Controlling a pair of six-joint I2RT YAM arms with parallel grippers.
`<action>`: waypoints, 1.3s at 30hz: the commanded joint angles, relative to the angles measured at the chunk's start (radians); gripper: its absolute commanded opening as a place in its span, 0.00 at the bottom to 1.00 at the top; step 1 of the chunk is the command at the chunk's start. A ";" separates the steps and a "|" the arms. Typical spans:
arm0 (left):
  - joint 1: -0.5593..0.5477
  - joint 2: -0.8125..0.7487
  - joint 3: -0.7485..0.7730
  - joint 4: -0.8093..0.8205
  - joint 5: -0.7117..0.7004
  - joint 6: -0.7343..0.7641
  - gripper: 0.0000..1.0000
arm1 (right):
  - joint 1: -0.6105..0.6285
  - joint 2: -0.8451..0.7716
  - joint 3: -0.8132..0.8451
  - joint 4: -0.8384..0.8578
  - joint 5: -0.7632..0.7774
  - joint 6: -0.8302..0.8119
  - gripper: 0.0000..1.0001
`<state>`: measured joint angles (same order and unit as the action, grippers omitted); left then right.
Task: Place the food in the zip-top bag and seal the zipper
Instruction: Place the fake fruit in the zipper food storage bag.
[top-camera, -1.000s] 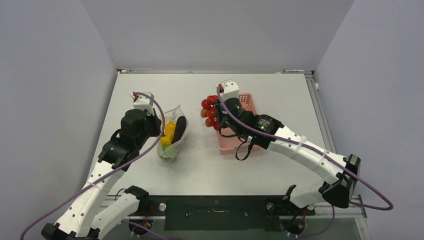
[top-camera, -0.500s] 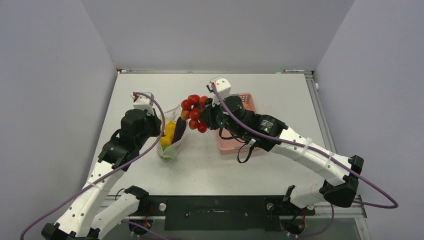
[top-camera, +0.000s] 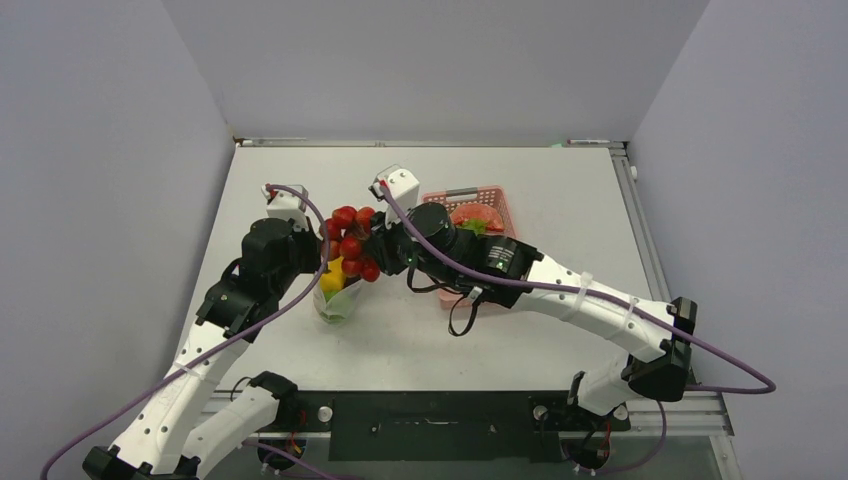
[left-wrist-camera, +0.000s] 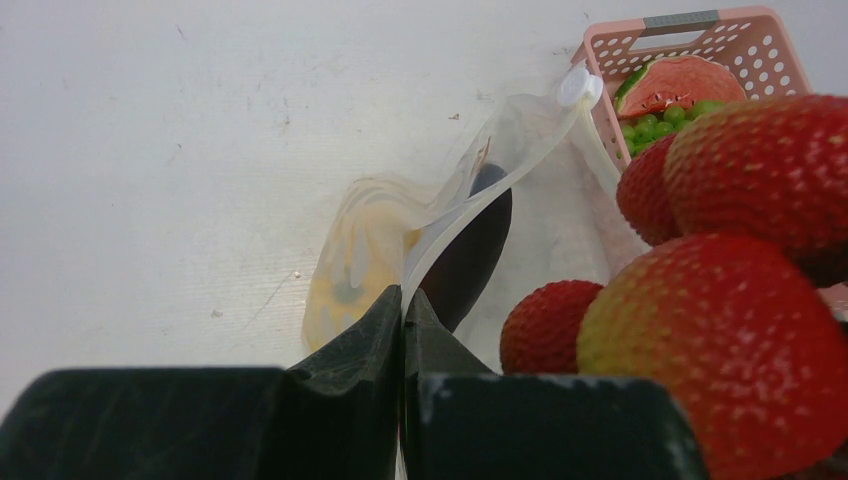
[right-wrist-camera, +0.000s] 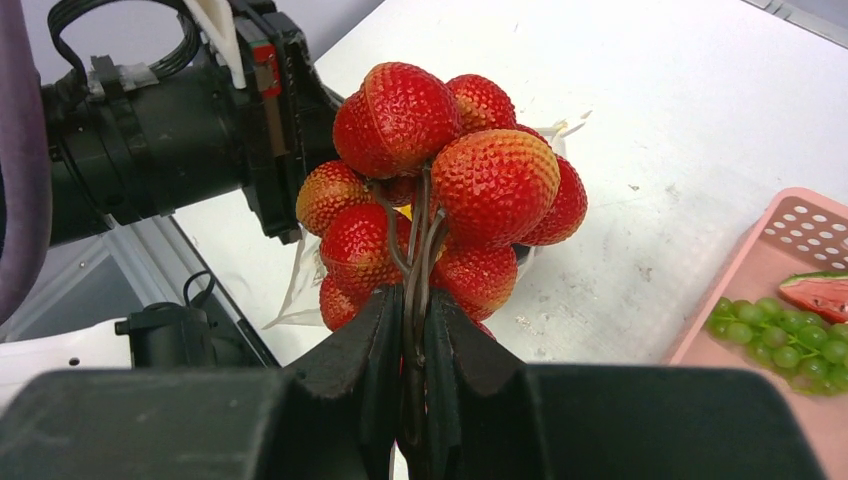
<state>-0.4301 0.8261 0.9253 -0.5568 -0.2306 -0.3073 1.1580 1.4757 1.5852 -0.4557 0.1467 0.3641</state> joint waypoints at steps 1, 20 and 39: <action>0.005 -0.013 0.012 0.042 0.005 -0.003 0.00 | 0.020 0.017 0.058 0.061 0.013 -0.016 0.05; 0.005 -0.016 0.013 0.041 0.010 -0.003 0.00 | 0.050 0.213 0.188 -0.030 0.050 -0.027 0.05; 0.005 -0.014 0.014 0.044 0.021 -0.003 0.00 | 0.058 0.361 0.236 -0.097 0.057 -0.007 0.05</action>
<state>-0.4236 0.8257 0.9253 -0.5716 -0.2317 -0.3065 1.2007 1.8076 1.7973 -0.5808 0.2115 0.3485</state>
